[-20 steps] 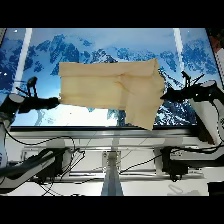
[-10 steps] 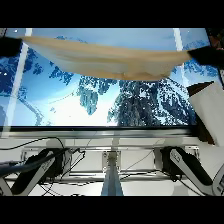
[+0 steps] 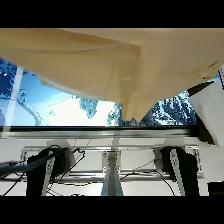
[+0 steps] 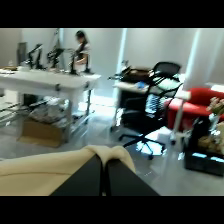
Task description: Fold the clothes and pants, and hang the long-sleeved shirts on hangers.
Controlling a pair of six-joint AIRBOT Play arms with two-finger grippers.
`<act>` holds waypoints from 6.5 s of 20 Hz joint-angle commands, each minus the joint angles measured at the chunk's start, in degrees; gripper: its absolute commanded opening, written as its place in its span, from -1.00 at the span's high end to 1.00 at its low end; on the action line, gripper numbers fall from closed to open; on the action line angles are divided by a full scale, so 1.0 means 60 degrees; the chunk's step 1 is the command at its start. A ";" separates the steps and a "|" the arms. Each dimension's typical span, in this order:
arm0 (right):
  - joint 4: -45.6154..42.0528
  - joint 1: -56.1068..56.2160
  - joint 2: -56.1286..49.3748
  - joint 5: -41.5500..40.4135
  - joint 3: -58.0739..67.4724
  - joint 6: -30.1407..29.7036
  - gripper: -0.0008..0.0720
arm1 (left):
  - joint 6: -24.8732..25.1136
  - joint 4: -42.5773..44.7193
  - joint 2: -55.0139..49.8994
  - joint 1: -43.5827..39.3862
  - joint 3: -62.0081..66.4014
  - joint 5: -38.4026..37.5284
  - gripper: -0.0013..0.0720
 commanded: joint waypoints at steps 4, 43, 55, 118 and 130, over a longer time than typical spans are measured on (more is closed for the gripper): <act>-0.0860 -0.0007 -0.0889 0.0780 0.0069 0.1231 0.95 | 0.0004 0.0616 -0.0991 0.0007 0.0004 -0.1526 0.94; -0.6874 0.1082 -1.0295 0.6484 -0.0769 0.2550 -0.23 | -0.0503 0.3191 -0.9825 -0.1413 0.0011 -0.8011 -0.90; -0.6105 0.0102 -0.8072 0.4517 -0.3858 0.2251 -0.23 | 0.0291 0.1909 -0.7723 0.0699 -0.6794 -0.7446 -0.54; -0.5351 0.7766 -0.3056 -0.0627 -0.8958 0.8939 0.95 | 0.0004 0.0554 -0.6961 -0.1129 -0.4000 -0.3683 0.94; -0.7668 0.7246 -0.2594 -0.2408 -0.7756 0.9548 0.95 | -0.2368 0.1399 -0.4080 -0.1213 -0.6094 -0.3570 0.94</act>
